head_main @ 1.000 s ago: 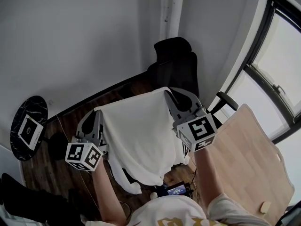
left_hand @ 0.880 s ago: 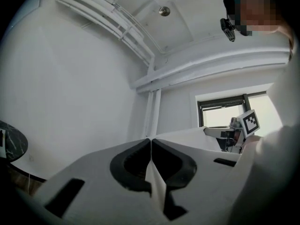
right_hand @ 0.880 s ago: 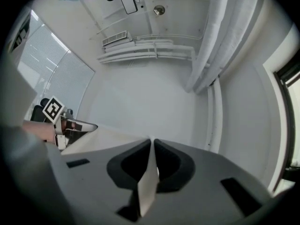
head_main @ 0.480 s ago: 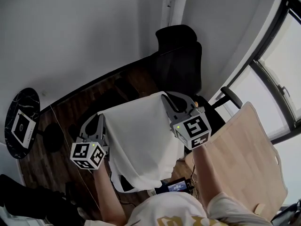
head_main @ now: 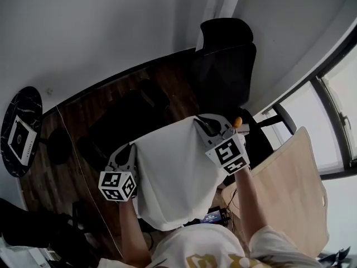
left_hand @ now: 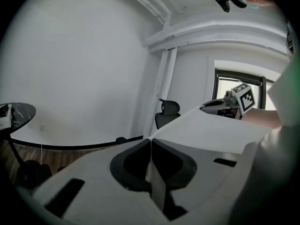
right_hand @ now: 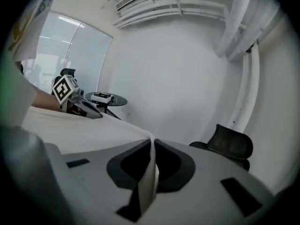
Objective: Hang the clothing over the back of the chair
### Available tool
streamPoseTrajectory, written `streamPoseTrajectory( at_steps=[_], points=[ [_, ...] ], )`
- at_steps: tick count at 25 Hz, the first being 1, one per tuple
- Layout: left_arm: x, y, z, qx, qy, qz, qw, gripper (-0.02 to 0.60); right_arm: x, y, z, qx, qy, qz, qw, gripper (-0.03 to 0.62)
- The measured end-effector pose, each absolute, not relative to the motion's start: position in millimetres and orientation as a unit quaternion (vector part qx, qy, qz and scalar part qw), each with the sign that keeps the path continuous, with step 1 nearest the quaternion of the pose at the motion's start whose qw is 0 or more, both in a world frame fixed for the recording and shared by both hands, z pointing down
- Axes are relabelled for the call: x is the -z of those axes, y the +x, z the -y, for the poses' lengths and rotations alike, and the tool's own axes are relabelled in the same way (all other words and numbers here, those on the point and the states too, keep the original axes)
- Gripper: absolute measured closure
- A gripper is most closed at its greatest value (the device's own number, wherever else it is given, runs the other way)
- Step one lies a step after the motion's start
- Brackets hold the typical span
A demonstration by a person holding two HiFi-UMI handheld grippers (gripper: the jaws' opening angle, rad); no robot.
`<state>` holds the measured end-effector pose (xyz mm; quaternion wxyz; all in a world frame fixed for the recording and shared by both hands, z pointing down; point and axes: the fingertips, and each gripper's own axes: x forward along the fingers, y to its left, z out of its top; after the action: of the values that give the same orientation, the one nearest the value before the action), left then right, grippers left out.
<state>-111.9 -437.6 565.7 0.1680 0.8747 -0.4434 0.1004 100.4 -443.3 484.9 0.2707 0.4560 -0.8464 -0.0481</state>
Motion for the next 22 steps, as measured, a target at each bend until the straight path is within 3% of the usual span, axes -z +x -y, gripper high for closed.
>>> streamPoseTrajectory(
  at_steps=[11, 18, 22],
  points=[
    [-653, -86, 420, -0.257, 0.872, 0.384, 0.16, 0.557, -551, 109, 461, -0.097, 0.365, 0.899, 0.221, 0.554],
    [-690, -71, 395, -0.318, 0.873, 0.324, 0.179, 0.555, -578, 114, 453, -0.06, 0.326, 0.888, 0.319, 0.53],
    [-707, -57, 376, -0.367, 0.875, 0.26, 0.181, 0.555, -593, 118, 442, -0.072, 0.328, 0.884, 0.324, 0.545]
  ],
)
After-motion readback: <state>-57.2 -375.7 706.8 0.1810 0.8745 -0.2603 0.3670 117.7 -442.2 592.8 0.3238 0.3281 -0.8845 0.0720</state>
